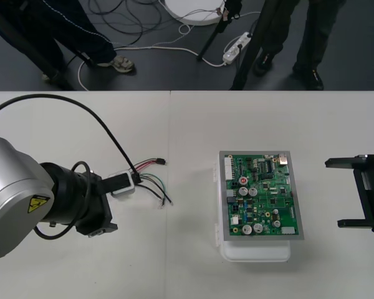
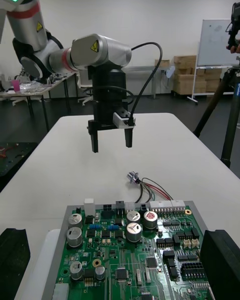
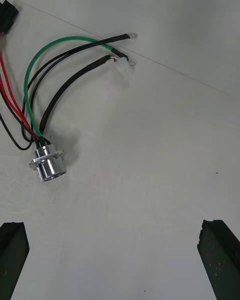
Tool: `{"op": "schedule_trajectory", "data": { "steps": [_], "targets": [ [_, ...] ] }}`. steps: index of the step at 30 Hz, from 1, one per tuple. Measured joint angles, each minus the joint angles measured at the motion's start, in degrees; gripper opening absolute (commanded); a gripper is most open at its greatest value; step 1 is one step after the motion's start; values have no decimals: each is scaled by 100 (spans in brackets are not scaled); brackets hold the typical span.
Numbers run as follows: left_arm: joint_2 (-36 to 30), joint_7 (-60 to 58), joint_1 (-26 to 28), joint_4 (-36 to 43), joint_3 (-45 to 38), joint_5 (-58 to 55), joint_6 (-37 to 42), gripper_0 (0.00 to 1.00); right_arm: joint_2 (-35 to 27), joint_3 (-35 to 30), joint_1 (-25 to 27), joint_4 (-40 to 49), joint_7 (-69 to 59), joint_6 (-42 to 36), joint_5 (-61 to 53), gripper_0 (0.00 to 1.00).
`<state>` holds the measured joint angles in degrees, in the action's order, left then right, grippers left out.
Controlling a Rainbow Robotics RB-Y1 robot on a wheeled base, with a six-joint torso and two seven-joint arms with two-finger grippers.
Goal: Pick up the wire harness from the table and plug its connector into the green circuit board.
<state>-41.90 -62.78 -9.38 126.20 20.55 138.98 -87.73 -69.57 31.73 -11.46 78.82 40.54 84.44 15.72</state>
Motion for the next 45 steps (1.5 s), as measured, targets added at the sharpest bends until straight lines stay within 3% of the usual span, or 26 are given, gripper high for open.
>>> {"op": "schedule_trajectory", "data": {
  "steps": [8,18,45],
  "targets": [
    [311,-732,-362,-486,306,482,-4,100,0,172,-144,-323,6,378,-105,100],
    [996,-749,-640,-1146,307,1257,-16,100,80,173,-146,-431,321,364,-109,100],
    [1334,-749,-1222,-2750,309,1496,-18,100,438,173,-310,-737,332,299,-111,100]
  ]
}}
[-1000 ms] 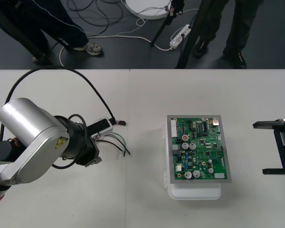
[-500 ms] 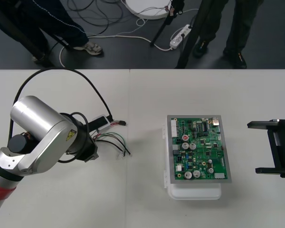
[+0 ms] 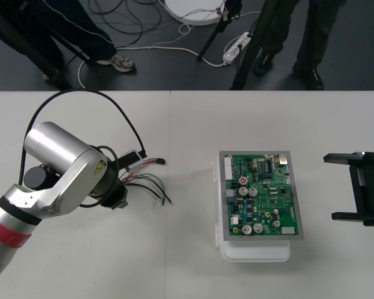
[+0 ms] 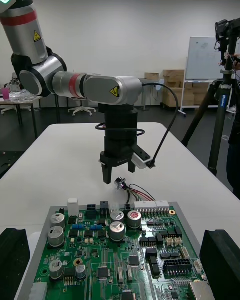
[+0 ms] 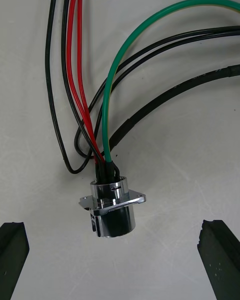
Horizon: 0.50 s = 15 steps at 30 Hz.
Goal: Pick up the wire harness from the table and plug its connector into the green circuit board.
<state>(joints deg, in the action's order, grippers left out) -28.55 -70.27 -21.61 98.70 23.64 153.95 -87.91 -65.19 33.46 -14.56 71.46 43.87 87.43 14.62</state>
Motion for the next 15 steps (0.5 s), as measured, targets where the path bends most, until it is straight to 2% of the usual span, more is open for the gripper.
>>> {"op": "schedule_trajectory", "data": {
  "steps": [15],
  "targets": [
    [177,3,-280,-514,108,2,1,100,19,0,-35,-7,8,-4,69,100]
  ]
}}
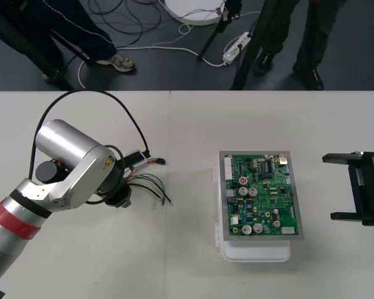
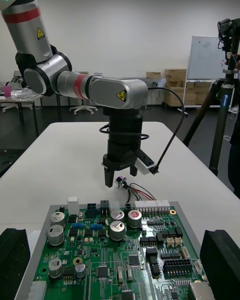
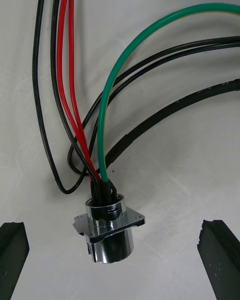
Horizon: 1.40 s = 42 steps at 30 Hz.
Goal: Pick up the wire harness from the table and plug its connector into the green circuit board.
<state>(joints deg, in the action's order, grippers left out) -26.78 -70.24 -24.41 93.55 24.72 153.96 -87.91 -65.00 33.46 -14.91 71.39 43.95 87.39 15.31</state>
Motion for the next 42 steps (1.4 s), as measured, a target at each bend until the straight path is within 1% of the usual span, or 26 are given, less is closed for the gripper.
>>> {"op": "schedule_trajectory", "data": {
  "steps": [11,20,26,41,42],
  "targets": [
    [42,5,-161,-402,115,1,15,100,58,0,-17,1,1,-99,110,100],
    [43,8,-170,-451,116,2,28,100,105,0,-23,1,1,-182,132,100],
    [46,15,-235,-628,120,2,108,100,118,0,-25,1,1,-186,135,100],
    [62,39,-242,-643,139,3,206,100,123,0,-31,11,0,-187,146,100],
    [62,39,-242,-643,139,3,206,61,123,0,-32,13,0,-187,146,100]
  ]
}}
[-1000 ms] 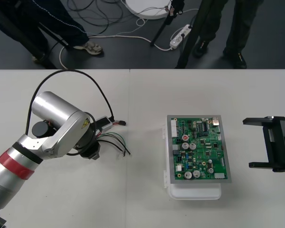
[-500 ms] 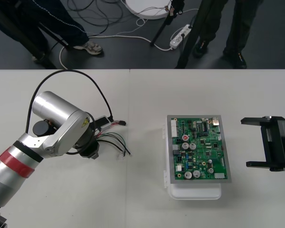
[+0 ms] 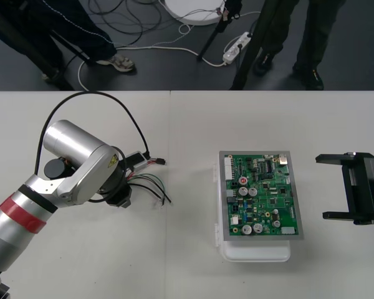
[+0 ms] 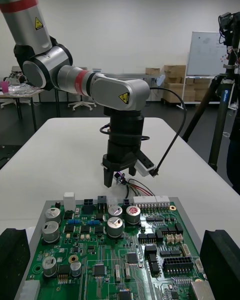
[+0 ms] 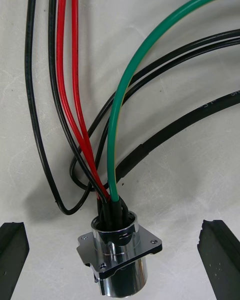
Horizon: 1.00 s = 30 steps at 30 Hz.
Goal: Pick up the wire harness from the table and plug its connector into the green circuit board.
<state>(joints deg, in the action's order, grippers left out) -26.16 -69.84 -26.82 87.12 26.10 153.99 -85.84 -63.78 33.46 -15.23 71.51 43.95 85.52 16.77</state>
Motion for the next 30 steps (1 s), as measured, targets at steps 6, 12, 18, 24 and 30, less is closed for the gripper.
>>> {"op": "schedule_trajectory", "data": {
  "steps": [6,12,18,24,30],
  "targets": [
    [0,13,0,-2,17,0,9,0,1,0,-3,20,-2,2,42,100],
    [0,34,0,-33,67,1,25,0,2,0,-7,22,-4,8,58,100],
    [2,42,-34,-93,78,1,33,0,3,0,-15,23,-9,11,63,100],
    [4,93,-40,-105,82,1,57,0,4,0,-26,28,-13,12,63,100],
    [4,294,-47,-111,82,1,70,0,4,0,-32,38,-14,21,63,100]
  ]
}}
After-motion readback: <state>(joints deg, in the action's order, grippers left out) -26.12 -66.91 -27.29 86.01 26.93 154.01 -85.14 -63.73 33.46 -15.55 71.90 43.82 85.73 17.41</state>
